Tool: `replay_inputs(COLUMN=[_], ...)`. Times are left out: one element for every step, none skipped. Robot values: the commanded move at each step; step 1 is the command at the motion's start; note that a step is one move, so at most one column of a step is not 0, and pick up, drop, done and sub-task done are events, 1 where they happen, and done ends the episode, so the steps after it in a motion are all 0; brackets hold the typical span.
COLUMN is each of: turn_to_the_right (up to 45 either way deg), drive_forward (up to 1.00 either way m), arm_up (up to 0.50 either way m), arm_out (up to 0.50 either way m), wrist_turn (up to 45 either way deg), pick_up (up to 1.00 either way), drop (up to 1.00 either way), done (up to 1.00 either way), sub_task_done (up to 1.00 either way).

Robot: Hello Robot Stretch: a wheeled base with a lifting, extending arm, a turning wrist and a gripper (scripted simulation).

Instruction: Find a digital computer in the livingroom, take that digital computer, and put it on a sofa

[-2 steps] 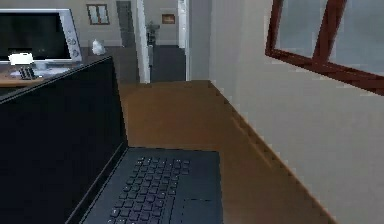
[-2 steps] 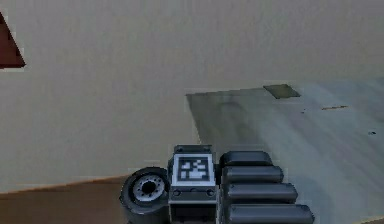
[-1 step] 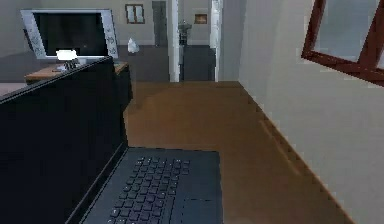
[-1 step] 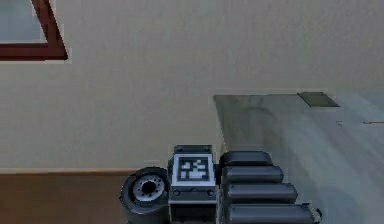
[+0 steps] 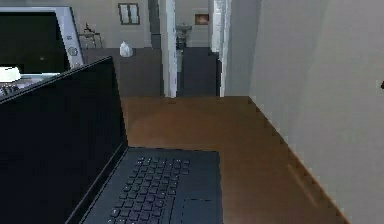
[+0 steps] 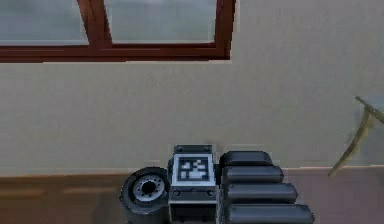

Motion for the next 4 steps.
replay_inputs(turn_to_the_right=[-12.0,0.0,-45.0,-33.0], drive_forward=[0.0,0.1,0.0,0.0], arm_up=[0.0,0.0,0.0,0.0], arm_out=[0.0,0.0,0.0,0.0], wrist_turn=[0.0,0.0,0.0,0.0], pick_up=[0.0,0.0,0.0,0.0], drop=[0.0,0.0,0.0,0.0], done=[0.0,0.0,0.0,0.0], sub_task_done=[0.0,0.0,0.0,0.0])
